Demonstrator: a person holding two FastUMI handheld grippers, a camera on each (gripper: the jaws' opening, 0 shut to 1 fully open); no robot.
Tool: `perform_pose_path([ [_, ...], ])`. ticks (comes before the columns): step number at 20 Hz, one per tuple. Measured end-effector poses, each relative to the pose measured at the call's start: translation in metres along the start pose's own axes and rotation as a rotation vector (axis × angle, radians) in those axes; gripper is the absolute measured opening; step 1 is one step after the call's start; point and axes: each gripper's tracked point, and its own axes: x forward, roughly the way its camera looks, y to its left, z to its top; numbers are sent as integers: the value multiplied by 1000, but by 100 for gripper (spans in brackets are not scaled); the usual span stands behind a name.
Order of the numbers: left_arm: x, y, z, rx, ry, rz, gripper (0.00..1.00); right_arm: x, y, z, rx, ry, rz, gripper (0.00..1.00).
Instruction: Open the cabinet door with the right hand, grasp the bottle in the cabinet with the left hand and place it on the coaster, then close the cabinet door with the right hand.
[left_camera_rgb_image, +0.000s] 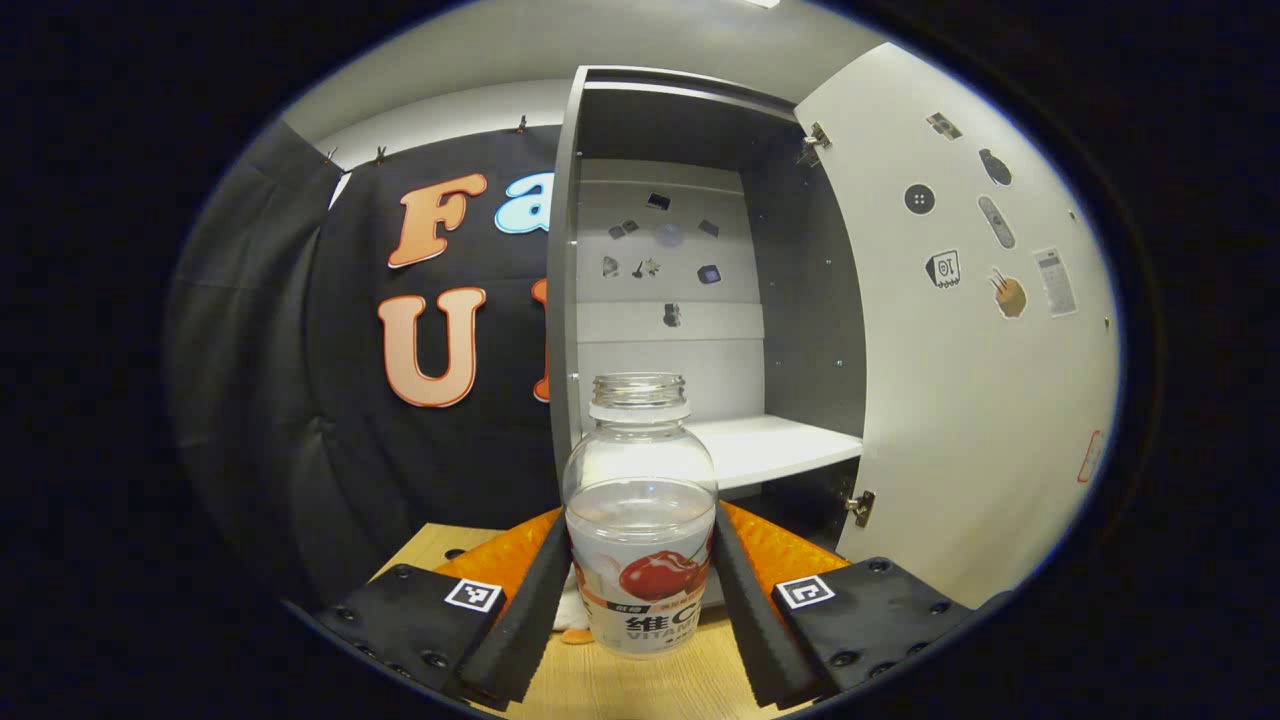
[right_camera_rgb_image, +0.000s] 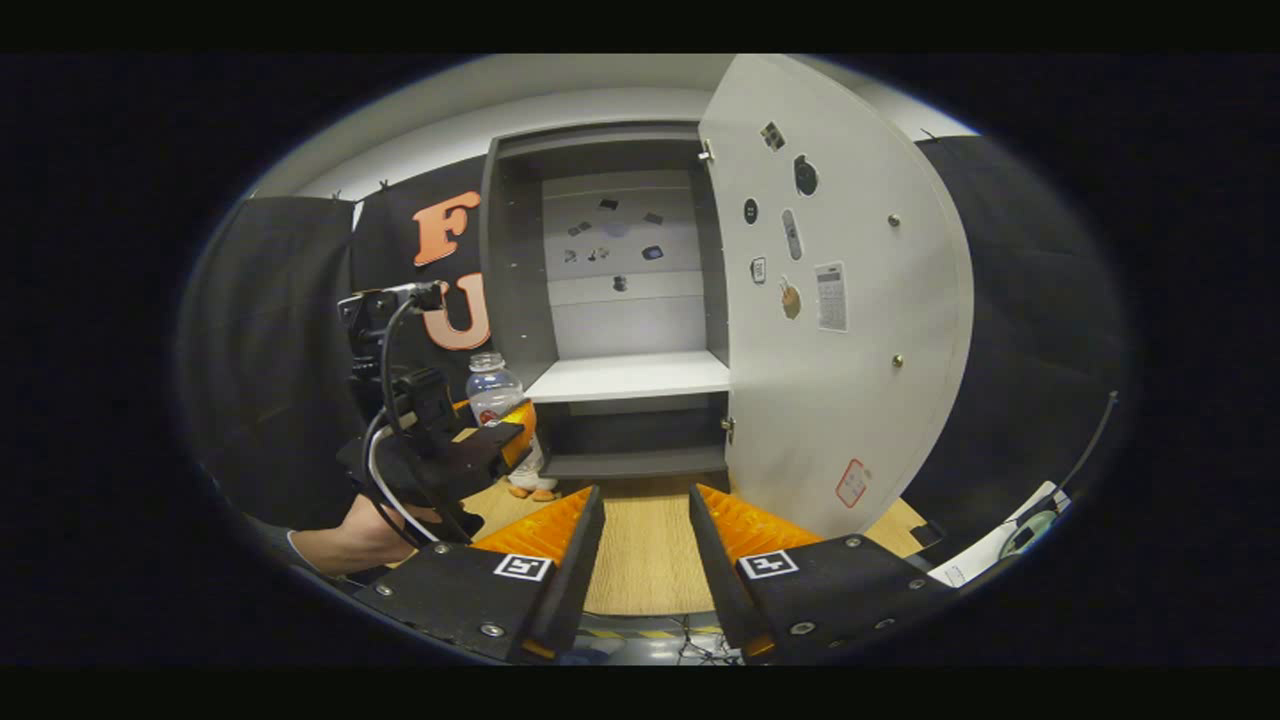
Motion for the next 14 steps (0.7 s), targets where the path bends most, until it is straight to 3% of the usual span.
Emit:
perform_pose_path([
  [7, -49, 25, -115, -53, 141, 70, 85, -4, 26, -52, 27, 113, 62, 57],
  [8, -53, 26, -128, -60, 157, 72, 85, -5, 27, -62, 26, 137, 65, 54],
  [14, -62, 24, -188, -50, 208, 78, 85, 5, 30, -109, 40, 256, 79, 54],
])
